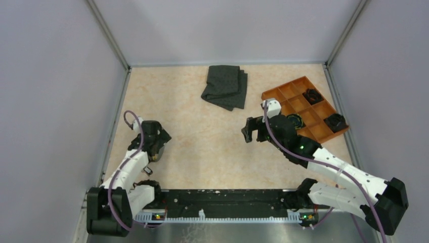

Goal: Remove the keys from the keyring
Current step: Adjust the keyring at the center of the board.

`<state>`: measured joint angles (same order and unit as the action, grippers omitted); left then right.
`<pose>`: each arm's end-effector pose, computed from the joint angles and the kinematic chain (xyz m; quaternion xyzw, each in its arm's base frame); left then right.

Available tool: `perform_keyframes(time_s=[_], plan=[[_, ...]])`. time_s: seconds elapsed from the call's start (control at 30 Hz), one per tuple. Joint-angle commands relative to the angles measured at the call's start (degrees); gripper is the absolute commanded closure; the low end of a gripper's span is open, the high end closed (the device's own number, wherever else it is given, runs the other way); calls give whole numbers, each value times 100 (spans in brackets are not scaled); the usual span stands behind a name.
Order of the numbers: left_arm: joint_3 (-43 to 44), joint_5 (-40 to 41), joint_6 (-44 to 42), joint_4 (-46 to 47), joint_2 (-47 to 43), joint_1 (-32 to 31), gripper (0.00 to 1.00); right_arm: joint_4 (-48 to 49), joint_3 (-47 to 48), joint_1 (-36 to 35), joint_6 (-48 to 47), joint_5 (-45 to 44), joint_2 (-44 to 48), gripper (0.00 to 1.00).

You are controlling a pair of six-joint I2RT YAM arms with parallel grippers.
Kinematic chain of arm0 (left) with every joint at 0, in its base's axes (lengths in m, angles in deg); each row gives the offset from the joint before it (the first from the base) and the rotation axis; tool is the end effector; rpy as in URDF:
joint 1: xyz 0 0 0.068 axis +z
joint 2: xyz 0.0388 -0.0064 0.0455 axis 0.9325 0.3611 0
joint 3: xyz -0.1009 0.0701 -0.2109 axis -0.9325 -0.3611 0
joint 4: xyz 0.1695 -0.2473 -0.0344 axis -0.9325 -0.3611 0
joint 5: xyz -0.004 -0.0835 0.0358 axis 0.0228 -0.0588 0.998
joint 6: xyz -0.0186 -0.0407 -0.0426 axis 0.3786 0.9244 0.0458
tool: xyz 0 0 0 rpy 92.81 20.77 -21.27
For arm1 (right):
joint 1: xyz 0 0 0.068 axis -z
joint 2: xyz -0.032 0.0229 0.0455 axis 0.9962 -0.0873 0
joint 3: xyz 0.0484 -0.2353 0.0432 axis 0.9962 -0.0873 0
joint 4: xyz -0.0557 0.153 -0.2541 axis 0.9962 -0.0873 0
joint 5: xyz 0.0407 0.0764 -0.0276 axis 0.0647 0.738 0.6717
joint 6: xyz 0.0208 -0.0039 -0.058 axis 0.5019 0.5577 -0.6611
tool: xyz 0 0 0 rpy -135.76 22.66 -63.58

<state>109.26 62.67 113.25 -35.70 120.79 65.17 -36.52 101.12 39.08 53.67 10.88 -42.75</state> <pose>0.2450 -0.0003 0.1254 -0.3547 0.8603 0.0187 0.3656 0.2045 0.1928 0.2419 -0.1090 0.8358 0.1915 0.5029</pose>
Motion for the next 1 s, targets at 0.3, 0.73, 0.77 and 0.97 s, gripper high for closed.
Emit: perform_keyframes(time_s=[0.3,0.73,0.77,0.97], plan=[[-443,-566,253,1101,592,-276,2,271,-122,-34,-82,247,148,1],[-35,-469,1135,1259,1547,-2294,2,260,-206,-40,-117,16,213,1],[36,-548,1169,1381,1667,-2475,2,254,-211,-38,-109,-39,225,1],[695,-923,1372,1797,2425,-3621,2,250,-283,15,-32,-327,408,1]])
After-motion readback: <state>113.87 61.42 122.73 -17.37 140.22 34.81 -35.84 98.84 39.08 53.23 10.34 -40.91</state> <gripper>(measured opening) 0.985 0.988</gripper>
